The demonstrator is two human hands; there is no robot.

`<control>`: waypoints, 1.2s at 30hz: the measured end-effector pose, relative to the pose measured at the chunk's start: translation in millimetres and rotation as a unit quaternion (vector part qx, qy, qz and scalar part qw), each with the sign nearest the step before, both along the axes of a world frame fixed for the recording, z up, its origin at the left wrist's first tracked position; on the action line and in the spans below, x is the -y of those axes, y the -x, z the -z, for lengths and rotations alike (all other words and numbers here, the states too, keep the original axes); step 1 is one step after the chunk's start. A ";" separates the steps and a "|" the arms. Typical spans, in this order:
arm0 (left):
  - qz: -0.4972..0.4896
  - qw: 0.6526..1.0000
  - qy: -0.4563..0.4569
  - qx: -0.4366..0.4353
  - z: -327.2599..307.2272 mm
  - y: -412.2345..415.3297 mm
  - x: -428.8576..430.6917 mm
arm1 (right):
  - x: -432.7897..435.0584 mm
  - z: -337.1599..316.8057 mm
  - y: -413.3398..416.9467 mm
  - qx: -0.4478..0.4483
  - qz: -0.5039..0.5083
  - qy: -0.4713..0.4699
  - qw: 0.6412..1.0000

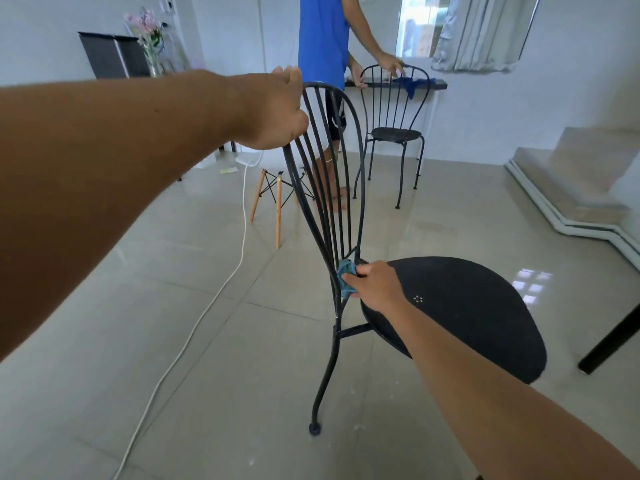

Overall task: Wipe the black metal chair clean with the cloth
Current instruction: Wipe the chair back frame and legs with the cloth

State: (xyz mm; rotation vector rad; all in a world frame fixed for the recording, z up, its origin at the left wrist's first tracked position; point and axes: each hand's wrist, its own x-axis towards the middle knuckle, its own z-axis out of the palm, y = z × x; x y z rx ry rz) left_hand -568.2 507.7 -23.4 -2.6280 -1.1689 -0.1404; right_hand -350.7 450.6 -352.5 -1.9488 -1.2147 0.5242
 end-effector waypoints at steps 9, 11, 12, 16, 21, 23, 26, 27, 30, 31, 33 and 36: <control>0.059 0.998 -0.017 0.032 20.4 10.1 19.5 | 94.8 -21.2 70.1 -0.009 0.039 -0.166 0.985; 0.072 0.996 -0.008 0.047 24.8 14.0 25.2 | 98.9 -25.6 80.9 0.030 0.022 -0.248 0.968; 0.076 0.996 -0.005 0.055 26.2 15.4 27.6 | 97.9 -26.9 85.4 0.043 0.013 -0.272 0.961; 0.075 0.995 -0.007 0.059 28.8 16.5 33.1 | 91.2 -13.8 102.5 0.039 0.030 -0.255 0.966; 0.063 0.996 -0.007 0.056 27.2 15.8 35.3 | 100.3 36.9 118.2 -0.044 0.074 -0.127 0.988; 0.060 0.997 -0.005 0.056 26.8 14.7 36.0 | 103.4 52.3 122.2 -0.075 0.084 -0.100 0.989; 0.064 0.996 -0.013 0.060 24.9 14.1 38.3 | 94.3 51.9 123.8 -0.091 0.141 -0.108 0.980; 0.064 0.996 -0.017 0.060 24.7 14.6 38.7 | 89.0 47.3 125.0 -0.082 0.159 -0.121 0.976; 0.063 0.996 -0.026 0.061 27.0 15.1 39.0 | 73.6 32.8 128.7 -0.055 0.195 -0.200 0.959; 0.064 0.995 -0.031 0.062 27.9 15.1 39.4 | 70.8 28.3 130.1 -0.047 0.204 -0.224 0.952; 0.066 0.995 -0.038 0.063 28.9 15.3 42.0 | 67.6 27.4 130.3 -0.043 0.212 -0.260 0.941; 0.056 0.996 -0.042 0.055 29.3 15.5 44.4 | 63.5 51.8 131.4 -0.049 0.232 -0.217 0.947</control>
